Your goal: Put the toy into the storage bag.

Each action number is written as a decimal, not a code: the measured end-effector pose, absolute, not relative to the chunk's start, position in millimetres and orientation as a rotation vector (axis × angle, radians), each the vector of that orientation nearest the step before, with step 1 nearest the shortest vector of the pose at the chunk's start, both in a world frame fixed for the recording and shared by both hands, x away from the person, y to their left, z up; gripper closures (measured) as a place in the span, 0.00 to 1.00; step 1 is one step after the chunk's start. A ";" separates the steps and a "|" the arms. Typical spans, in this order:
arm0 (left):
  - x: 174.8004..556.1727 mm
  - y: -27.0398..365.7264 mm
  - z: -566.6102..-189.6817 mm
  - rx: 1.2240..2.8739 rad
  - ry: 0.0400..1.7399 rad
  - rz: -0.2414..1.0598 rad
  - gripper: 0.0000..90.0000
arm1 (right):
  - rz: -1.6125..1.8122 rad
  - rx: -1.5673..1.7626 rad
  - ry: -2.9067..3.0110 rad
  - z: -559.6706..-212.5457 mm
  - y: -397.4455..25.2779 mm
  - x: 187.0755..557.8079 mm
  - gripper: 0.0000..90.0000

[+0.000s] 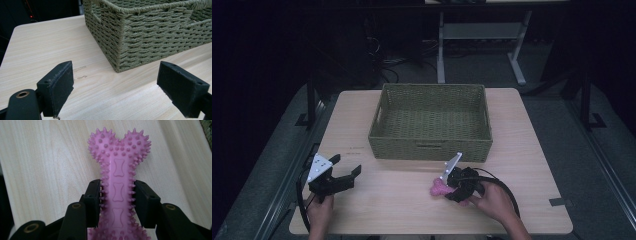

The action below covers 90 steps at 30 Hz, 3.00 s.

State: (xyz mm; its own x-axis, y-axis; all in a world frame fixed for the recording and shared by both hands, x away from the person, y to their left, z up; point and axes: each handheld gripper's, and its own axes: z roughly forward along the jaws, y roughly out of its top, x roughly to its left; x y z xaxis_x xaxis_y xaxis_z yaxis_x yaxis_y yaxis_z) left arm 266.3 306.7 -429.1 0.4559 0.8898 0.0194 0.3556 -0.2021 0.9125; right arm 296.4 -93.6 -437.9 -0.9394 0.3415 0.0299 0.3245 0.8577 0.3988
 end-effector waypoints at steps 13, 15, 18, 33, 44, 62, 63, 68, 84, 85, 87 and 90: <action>266.1 306.6 -428.9 1.764 1.063 0.712 0.15 | 0.775 0.517 3.047 -409.3 -108.0 313.9 0.65; 266.3 306.7 -429.0 1.762 1.066 0.709 0.15 | 0.794 0.506 3.057 -404.4 -109.6 316.8 0.65; 266.3 306.7 -429.0 1.761 1.067 0.709 0.15 | 0.785 0.499 3.069 -397.4 -110.9 320.6 0.65; 267.1 307.2 -429.0 1.757 1.072 0.705 0.15 | 0.899 0.451 3.061 -349.9 -120.4 347.4 0.65; 266.9 307.1 -428.9 1.750 1.076 0.704 0.15 | 0.944 0.445 3.050 -328.9 -122.1 362.9 0.65; 267.7 304.2 -429.0 1.756 1.070 0.704 0.15 | 0.955 0.436 3.045 -306.9 -124.5 381.4 0.65; 267.8 304.1 -429.1 1.755 1.072 0.703 0.15 | 0.964 0.436 3.047 -306.5 -124.7 382.8 0.65; 268.1 303.5 -429.3 1.757 1.069 0.700 0.15 | 0.956 0.436 3.048 -303.9 -124.2 387.5 0.65; 267.5 305.3 -429.2 1.753 1.072 0.701 0.15 | 0.926 0.426 3.053 -298.2 -117.5 405.1 0.65; 267.5 305.4 -429.2 1.751 1.071 0.702 0.15 | 0.935 0.433 3.053 -297.7 -117.5 406.1 0.65; 267.4 306.0 -429.2 1.752 1.071 0.700 0.15 | 0.932 0.436 3.053 -297.1 -117.6 408.8 0.65; 267.5 306.3 -429.1 1.752 1.071 0.702 0.15 | 0.930 0.442 3.054 -296.1 -117.4 412.0 0.65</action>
